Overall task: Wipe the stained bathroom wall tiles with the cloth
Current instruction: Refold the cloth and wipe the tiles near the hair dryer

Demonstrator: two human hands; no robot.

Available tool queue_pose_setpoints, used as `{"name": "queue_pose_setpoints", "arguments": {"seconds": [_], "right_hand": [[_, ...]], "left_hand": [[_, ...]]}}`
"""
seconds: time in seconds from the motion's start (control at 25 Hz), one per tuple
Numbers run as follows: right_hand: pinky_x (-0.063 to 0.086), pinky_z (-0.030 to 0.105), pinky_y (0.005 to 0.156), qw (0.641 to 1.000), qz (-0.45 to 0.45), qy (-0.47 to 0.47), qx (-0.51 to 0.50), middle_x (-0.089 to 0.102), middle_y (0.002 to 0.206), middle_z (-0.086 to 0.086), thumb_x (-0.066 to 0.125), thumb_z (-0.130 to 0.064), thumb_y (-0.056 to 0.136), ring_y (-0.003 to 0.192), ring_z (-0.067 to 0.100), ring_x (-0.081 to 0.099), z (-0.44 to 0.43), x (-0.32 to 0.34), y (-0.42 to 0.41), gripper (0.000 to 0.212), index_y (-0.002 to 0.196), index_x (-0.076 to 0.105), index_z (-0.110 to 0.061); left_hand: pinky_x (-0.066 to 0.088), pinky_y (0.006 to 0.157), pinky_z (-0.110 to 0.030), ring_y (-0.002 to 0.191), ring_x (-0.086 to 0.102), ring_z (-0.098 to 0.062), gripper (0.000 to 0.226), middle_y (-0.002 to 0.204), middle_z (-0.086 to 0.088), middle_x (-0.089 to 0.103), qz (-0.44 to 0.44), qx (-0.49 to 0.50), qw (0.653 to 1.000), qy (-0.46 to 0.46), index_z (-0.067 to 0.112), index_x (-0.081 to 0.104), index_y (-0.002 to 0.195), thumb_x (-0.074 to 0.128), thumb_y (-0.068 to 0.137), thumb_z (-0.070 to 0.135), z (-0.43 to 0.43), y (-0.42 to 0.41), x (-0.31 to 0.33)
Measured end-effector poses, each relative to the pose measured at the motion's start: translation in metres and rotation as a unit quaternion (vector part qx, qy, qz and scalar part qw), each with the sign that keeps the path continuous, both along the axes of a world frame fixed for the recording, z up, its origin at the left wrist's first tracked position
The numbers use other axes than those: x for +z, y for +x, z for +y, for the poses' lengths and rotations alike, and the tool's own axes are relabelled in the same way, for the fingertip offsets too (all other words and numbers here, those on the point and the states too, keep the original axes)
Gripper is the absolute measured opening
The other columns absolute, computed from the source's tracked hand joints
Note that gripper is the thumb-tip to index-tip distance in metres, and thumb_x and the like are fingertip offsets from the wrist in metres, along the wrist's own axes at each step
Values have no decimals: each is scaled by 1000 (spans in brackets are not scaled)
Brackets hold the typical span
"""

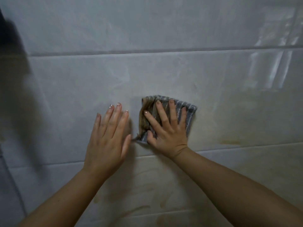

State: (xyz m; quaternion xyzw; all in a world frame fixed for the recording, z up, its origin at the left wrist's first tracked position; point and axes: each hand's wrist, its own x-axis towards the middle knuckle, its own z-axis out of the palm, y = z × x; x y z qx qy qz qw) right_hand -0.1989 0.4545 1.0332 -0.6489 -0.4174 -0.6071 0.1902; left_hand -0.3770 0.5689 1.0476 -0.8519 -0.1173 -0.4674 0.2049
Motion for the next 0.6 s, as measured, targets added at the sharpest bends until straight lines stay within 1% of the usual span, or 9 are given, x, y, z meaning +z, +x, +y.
{"name": "queue_pose_setpoints", "arguments": {"seconds": [0.12, 0.2, 0.28, 0.4, 0.52, 0.6], "right_hand": [[12, 62, 116, 999, -36, -37, 11, 35, 154, 5, 52, -42, 84, 144, 37, 23, 12, -8, -14, 58, 142, 48, -32], [18, 59, 116, 996, -65, -54, 15, 40, 152, 3, 52, -43, 84, 144, 34, 28, 1, -8, -5, 57, 141, 50, -33], [22, 59, 114, 995, -80, -55, 11, 43, 149, 3, 54, -43, 83, 142, 33, 32, -23, -10, 17, 57, 139, 52, -33], [23, 62, 113, 996, -79, -29, -5, 45, 148, 5, 57, -42, 80, 139, 37, 36, -75, -18, 67, 56, 136, 55, -33], [20, 65, 112, 996, -86, -30, -24, 41, 147, 8, 57, -40, 79, 138, 41, 34, -133, -20, 119, 58, 137, 52, -32], [20, 66, 111, 995, -92, -32, -26, 39, 147, 10, 57, -39, 79, 138, 43, 32, -162, -5, 145, 59, 137, 50, -30]], "left_hand": [[17, 121, -53, 151, 16, -28, 66, 161, -14, 20, 12, -4, 1000, -15, 7, 24, 153, 43, 96, 35, 1, -4, -15], [17, 121, -53, 151, 15, -27, 66, 161, -14, 21, 21, -1, 1000, -18, 6, 28, 152, 43, 95, 35, -2, 1, -22], [15, 121, -53, 151, 15, -28, 64, 161, -15, 22, 23, 3, 1000, -16, 5, 32, 151, 42, 95, 34, -10, 11, -23], [16, 121, -52, 150, 16, -29, 63, 160, -16, 23, 17, 0, 1000, 1, 3, 34, 150, 43, 95, 32, -30, 35, -19], [16, 121, -53, 150, 18, -32, 63, 160, -17, 22, 7, -13, 1000, 17, 3, 33, 150, 46, 95, 31, -53, 60, -15], [17, 120, -54, 149, 19, -33, 63, 160, -18, 23, -1, -14, 1000, 23, 3, 32, 150, 48, 96, 31, -66, 72, -13]]}}
